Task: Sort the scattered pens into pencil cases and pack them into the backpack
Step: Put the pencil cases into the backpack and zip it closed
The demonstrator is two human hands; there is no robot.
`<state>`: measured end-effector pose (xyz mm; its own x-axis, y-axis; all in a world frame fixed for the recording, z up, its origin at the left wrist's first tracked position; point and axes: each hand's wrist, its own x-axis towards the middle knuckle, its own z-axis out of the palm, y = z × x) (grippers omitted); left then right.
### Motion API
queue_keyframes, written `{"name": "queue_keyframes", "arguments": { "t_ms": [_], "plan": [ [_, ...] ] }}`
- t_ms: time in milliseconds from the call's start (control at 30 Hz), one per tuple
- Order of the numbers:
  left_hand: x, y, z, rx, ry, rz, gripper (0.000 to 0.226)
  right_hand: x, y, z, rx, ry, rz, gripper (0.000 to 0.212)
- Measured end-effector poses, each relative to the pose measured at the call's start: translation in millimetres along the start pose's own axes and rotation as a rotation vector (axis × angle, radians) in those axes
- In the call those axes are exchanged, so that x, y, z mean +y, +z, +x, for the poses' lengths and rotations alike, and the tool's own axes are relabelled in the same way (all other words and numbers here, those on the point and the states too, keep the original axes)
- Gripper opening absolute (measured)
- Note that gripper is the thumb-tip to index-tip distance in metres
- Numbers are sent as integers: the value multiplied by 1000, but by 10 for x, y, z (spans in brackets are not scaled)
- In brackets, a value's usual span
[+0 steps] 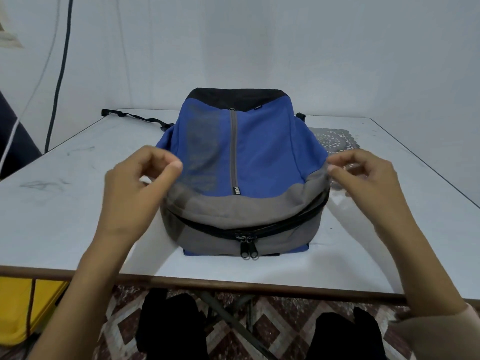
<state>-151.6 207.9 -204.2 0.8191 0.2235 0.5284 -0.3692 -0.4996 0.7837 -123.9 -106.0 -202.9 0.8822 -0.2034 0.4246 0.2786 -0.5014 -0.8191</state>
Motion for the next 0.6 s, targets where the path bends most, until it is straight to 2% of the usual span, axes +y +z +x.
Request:
{"name": "queue_keyframes", "arguments": {
  "t_ms": [100,167,233,300,400,600],
  "plan": [
    [14,139,228,-103,6,299,7,-138,149,89,-119,-76,-225,9],
    [-65,196,310,-184,-60,544,8,-159,239,125,-243,-41,-522,30],
    [-171,203,314,-246,-143,659,15,-115,288,130,-292,35,-727,48],
    [-252,187,261,-246,-175,667,24,-40,308,120,-291,73,-767,57],
    [-263,173,215,-244,-152,703,36,3,320,129,-323,122,-744,58],
    [-196,159,316,-310,-210,751,30,-44,323,135,-366,119,-720,44]
  ]
}}
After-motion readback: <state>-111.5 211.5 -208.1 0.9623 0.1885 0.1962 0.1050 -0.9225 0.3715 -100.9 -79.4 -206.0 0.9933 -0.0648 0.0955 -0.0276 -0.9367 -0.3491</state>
